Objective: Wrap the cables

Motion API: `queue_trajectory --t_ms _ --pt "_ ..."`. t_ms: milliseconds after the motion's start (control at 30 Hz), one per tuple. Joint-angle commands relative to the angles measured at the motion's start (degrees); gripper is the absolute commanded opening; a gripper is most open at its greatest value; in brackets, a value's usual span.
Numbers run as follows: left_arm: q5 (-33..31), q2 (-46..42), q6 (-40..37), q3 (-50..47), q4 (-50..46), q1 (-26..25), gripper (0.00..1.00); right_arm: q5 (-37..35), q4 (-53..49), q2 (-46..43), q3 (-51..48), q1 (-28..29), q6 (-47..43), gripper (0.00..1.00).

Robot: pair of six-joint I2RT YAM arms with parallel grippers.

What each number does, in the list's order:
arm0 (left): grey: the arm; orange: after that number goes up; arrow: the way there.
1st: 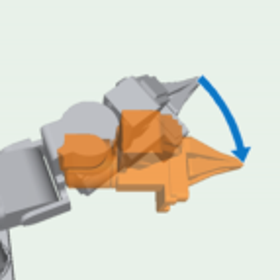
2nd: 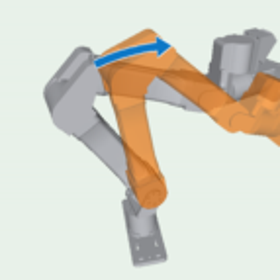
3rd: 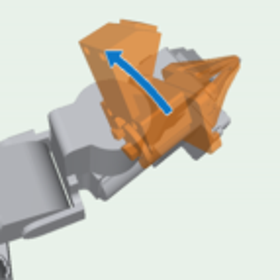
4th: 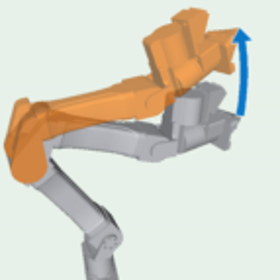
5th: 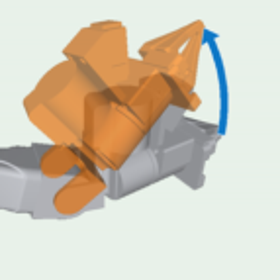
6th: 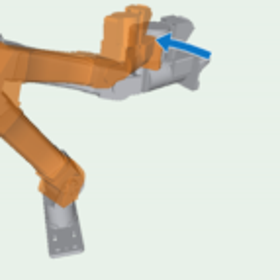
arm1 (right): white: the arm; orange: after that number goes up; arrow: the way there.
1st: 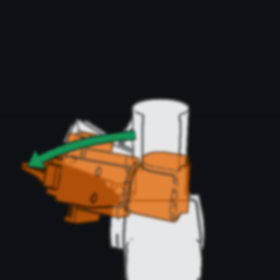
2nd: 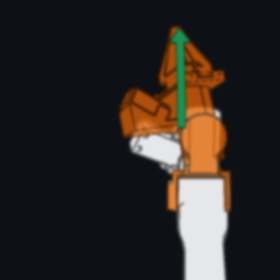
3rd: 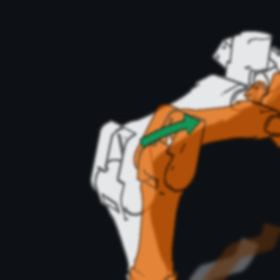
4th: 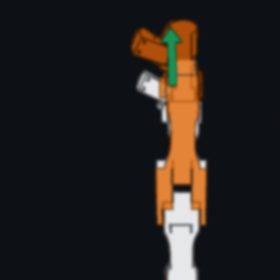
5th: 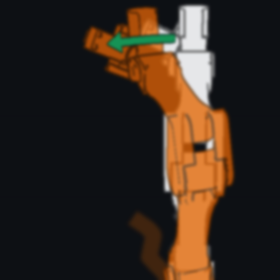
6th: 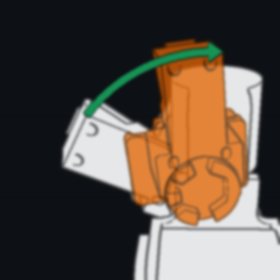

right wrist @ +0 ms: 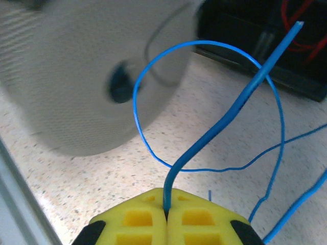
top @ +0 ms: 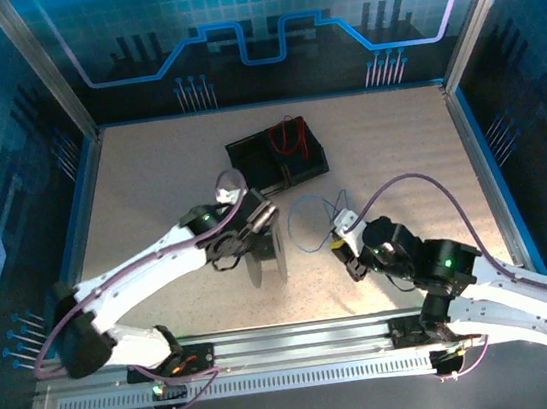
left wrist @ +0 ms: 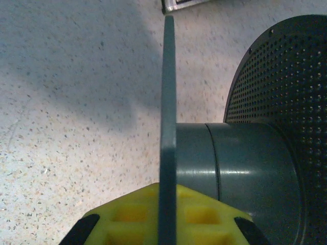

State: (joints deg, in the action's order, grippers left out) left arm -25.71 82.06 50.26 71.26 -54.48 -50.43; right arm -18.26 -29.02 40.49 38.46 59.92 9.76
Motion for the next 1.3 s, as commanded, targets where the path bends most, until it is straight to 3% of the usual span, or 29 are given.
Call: queue_trajectory --t_ms 0,167,333,433,600,967,1267 --pt "-5.92 8.31 7.59 9.59 -6.69 -0.10 0.00 -6.10 3.49 0.42 -1.51 6.34 -4.51 0.00" --pt "-4.96 16.99 11.59 17.04 -13.36 -0.41 0.00 -11.21 4.39 6.81 -1.02 13.24 -4.00 0.00" --pt "-3.99 15.15 12.16 14.61 -10.71 -0.63 0.07 -13.82 5.09 11.85 -0.85 15.41 0.16 0.00" --pt "-3.69 13.05 12.70 12.89 -9.55 -0.63 0.26 -12.95 6.34 14.34 -0.58 15.48 3.11 0.00" --pt "-4.67 9.14 12.39 10.98 -9.06 -0.62 0.44 -18.48 5.17 16.84 -0.60 16.01 8.25 0.00" --pt "-4.11 3.01 11.11 5.16 -4.77 -0.46 0.40 -29.93 -0.10 8.96 -0.14 17.84 12.55 0.00" --pt "-1.40 3.99 10.29 5.23 -3.25 -0.54 0.39 -30.00 -4.75 13.96 2.03 6.74 16.78 0.00"
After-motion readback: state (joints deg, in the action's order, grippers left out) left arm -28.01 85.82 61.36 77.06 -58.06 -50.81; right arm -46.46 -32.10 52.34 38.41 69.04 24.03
